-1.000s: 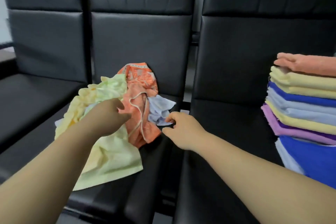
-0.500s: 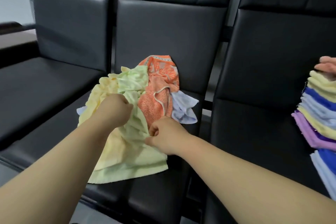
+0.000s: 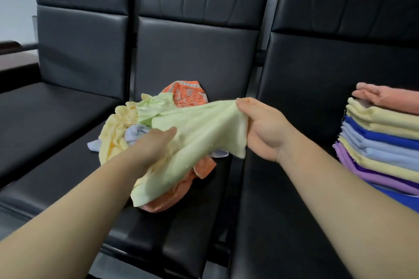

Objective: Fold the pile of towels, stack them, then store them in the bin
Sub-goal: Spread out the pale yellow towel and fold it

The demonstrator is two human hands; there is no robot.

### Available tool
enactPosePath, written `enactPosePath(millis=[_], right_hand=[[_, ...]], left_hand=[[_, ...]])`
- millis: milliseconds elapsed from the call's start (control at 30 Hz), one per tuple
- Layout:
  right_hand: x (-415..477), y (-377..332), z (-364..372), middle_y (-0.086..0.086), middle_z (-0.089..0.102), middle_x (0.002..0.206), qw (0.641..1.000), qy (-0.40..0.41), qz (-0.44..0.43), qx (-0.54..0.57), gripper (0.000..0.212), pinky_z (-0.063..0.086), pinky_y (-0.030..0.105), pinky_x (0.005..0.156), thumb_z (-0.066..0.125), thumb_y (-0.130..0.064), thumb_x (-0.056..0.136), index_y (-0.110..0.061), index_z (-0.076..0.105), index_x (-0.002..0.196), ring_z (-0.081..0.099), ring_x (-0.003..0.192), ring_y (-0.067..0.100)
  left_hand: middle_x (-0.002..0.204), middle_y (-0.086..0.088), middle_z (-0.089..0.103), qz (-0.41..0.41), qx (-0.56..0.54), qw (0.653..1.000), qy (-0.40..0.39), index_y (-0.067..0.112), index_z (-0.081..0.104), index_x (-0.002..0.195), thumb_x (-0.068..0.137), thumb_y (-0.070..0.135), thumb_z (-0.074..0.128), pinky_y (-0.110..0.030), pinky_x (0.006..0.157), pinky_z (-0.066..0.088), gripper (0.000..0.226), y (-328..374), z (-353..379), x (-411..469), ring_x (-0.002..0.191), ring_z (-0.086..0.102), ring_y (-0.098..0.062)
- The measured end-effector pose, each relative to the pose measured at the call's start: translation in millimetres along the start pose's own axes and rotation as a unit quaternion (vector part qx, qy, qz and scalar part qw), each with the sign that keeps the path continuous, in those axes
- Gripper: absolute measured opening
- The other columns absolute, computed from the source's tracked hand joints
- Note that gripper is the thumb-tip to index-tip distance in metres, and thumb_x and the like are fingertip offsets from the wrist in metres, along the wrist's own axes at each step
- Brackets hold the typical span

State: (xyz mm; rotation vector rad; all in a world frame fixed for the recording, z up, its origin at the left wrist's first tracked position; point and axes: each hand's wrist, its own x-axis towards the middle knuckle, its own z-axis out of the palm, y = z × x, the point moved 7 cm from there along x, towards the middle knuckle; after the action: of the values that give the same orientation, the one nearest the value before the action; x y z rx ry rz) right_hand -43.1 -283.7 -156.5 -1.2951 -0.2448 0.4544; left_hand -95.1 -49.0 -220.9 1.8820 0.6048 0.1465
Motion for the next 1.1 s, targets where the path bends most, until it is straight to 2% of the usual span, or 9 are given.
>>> enactPosePath(millis=[100, 167, 267, 367, 467, 567, 700, 867, 1100], right_hand=[[-1.5, 10.8, -6.7, 0.02, 0.072, 0.119, 0.993, 0.034, 0.047, 0.104, 0.036, 0.06, 0.058, 0.085, 0.054, -0.033, 0.108, -0.001, 0.063, 0.122, 0.074, 0.102, 0.036], [-3.4, 14.5, -8.3, 0.01, 0.068, 0.089, 0.99, 0.059, 0.061, 0.109, 0.03, 0.059, 0.045, 0.081, 0.057, -0.035, 0.106, -0.008, 0.062, 0.094, 0.07, 0.079, 0.026], [-12.6, 11.2, -2.8, 0.001, 0.06, 0.062, 0.991, 0.069, 0.049, -0.105, 0.033, 0.049, 0.033, 0.063, 0.069, -0.032, 0.099, -0.014, 0.058, 0.074, 0.059, 0.056, 0.018], [-19.3, 30.0, 3.3, 0.0, 0.072, 0.091, 0.856, -0.011, 0.116, -0.504, 0.04, 0.053, 0.031, 0.068, 0.084, -0.053, 0.08, -0.017, 0.069, 0.092, 0.07, 0.078, 0.016], [-26.5, 45.2, -1.2, -0.002, 0.068, 0.102, 0.716, -0.058, 0.176, -0.673, 0.041, 0.054, 0.031, 0.076, 0.083, -0.055, 0.078, -0.019, 0.065, 0.088, 0.066, 0.09, 0.017], [-26.0, 27.3, 3.4, -0.012, 0.071, 0.088, 0.839, -0.042, 0.095, -0.535, 0.02, 0.06, 0.034, 0.076, 0.082, -0.036, 0.087, -0.022, 0.071, 0.078, 0.072, 0.083, 0.018], [-21.5, -5.7, -3.9, 0.015, 0.078, 0.112, 0.992, 0.001, -0.006, -0.123, 0.023, 0.059, 0.049, 0.098, 0.065, -0.019, 0.101, -0.006, 0.071, 0.119, 0.073, 0.111, 0.034], [-22.6, -8.4, 4.0, 0.019, 0.067, 0.136, 0.992, -0.048, -0.001, 0.113, 0.046, 0.051, 0.05, 0.106, 0.043, -0.033, 0.11, -0.003, 0.059, 0.141, 0.065, 0.127, 0.034], [-33.7, 0.9, -7.7, 0.015, 0.076, 0.119, 0.999, 0.02, 0.019, 0.02, 0.034, 0.06, 0.048, 0.093, 0.052, -0.031, 0.109, -0.007, 0.068, 0.126, 0.074, 0.11, 0.03]], left_hand=[[0.095, -0.01, 0.056, -0.023, -0.043, 0.999, 0.013, 0.006, 0.05, 0.107, 0.102, 0.048, 0.053, -0.037, 0.09, 0.045, 0.042, -1.9, 5.9, -9.1, 0.092, 0.059, -0.028], [0.086, -0.006, 0.053, -0.032, -0.061, 0.997, 0.029, 0.01, 0.048, 0.107, 0.103, 0.05, 0.051, -0.036, 0.085, 0.043, 0.04, -2.3, 5.4, -9.7, 0.078, 0.057, -0.024], [0.081, -0.006, 0.053, -0.05, -0.058, 0.997, 0.025, 0.01, 0.048, 0.102, 0.101, 0.056, 0.049, -0.031, 0.071, 0.04, 0.046, -6.6, 7.9, -7.2, 0.065, 0.049, -0.018], [0.083, -0.007, 0.054, -0.058, -0.024, 0.998, -0.014, 0.01, 0.054, 0.116, 0.097, 0.065, 0.048, -0.03, 0.064, 0.042, 0.058, -6.6, 17.7, -7.9, 0.071, 0.057, -0.024], [0.093, -0.008, 0.053, -0.058, -0.047, 0.996, -0.049, 0.015, 0.056, 0.112, 0.095, 0.065, 0.052, -0.037, 0.076, 0.047, 0.054, -5.2, 29.6, -9.0, 0.084, 0.059, -0.028], [0.105, -0.006, 0.057, -0.068, -0.082, 0.991, -0.076, 0.023, 0.054, 0.103, 0.093, 0.065, 0.056, -0.047, 0.093, 0.053, 0.043, -3.9, 38.6, -11.7, 0.099, 0.066, -0.03], [0.125, -0.01, 0.059, -0.118, -0.225, 0.963, -0.092, 0.02, 0.05, 0.127, 0.091, 0.067, 0.06, -0.05, 0.092, 0.055, 0.06, 1.7, 42.2, -11.0, 0.099, 0.069, -0.032], [0.131, -0.017, 0.057, -0.185, -0.41, 0.881, -0.146, 0.019, 0.04, 0.147, 0.084, 0.074, 0.062, -0.058, 0.09, 0.054, 0.086, 9.5, 57.2, -9.3, 0.11, 0.065, -0.045], [0.113, -0.016, 0.073, -0.14, -0.524, 0.836, -0.085, 0.007, 0.059, 0.127, 0.092, 0.046, 0.071, -0.047, 0.082, 0.061, 0.054, 35.4, 68.3, -4.1, 0.097, 0.074, -0.035]])
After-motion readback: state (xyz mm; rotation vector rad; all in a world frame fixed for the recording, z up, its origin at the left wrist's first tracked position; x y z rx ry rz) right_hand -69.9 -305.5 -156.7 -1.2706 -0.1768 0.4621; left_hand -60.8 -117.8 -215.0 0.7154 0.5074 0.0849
